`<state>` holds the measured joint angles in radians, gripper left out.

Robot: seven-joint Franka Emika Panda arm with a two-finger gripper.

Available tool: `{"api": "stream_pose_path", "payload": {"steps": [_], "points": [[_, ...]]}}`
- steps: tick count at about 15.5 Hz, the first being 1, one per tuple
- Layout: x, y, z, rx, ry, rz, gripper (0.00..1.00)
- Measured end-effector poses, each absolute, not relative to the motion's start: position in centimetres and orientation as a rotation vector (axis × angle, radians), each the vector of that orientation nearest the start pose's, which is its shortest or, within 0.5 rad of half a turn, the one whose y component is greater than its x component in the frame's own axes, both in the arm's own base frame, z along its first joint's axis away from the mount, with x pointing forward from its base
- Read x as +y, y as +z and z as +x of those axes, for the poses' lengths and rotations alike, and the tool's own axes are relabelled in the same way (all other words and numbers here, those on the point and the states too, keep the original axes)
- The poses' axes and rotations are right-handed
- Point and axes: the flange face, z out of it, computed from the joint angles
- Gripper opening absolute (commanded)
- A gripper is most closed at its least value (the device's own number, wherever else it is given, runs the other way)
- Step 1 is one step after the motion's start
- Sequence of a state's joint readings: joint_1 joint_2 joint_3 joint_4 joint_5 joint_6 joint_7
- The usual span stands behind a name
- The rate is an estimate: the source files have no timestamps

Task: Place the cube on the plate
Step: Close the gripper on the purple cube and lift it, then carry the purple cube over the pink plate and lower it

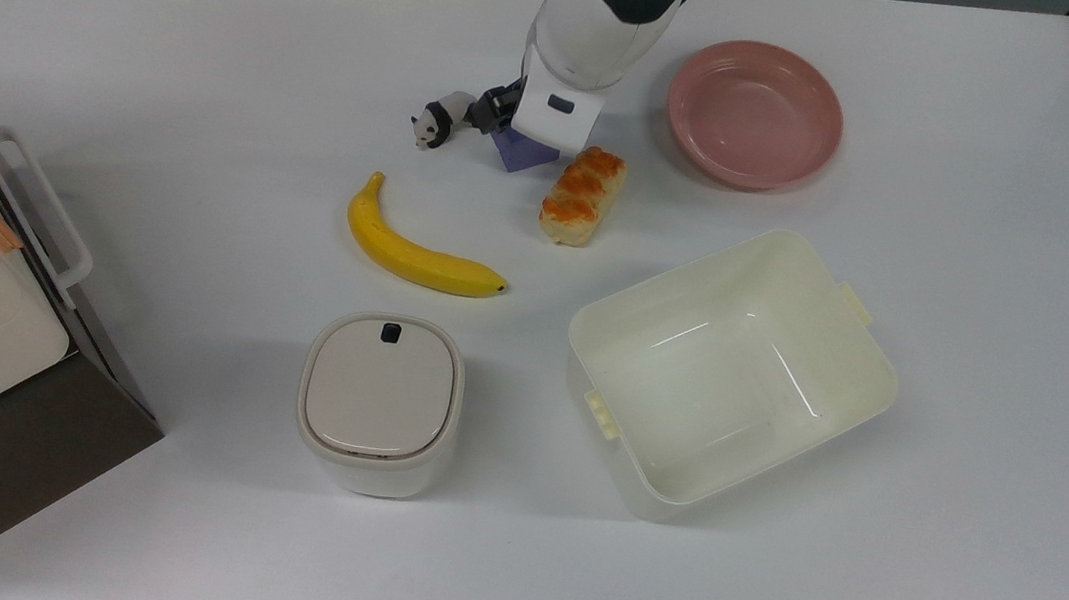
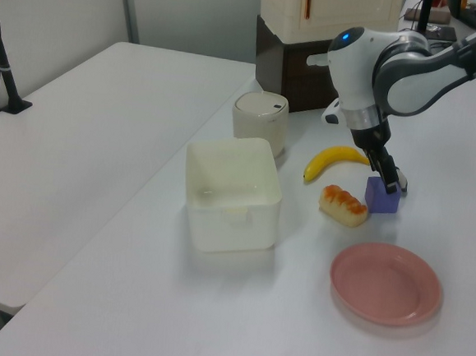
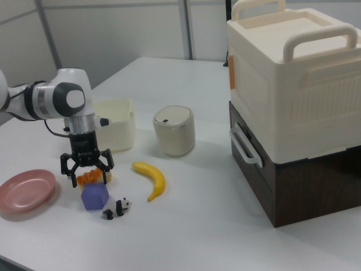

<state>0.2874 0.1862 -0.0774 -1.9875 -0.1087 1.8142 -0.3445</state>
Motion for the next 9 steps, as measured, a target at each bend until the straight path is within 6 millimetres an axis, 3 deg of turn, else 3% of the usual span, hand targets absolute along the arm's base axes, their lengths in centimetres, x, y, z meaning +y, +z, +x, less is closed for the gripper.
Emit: {"api": "stream_pose_path", "payload": {"steps": [1,2,7,9], "points": [[10.4,34.3,53.8,-0.929,0.600,-3.035,0.99],[10.2,33.9,53.9,-0.926,0.606,-3.034,0.92],[10.2,32.3,54.2,-0.933,0.619,-3.035,0.44],[10.2,32.5,54.3,-0.934,0.610,-3.038,0.41]]}}
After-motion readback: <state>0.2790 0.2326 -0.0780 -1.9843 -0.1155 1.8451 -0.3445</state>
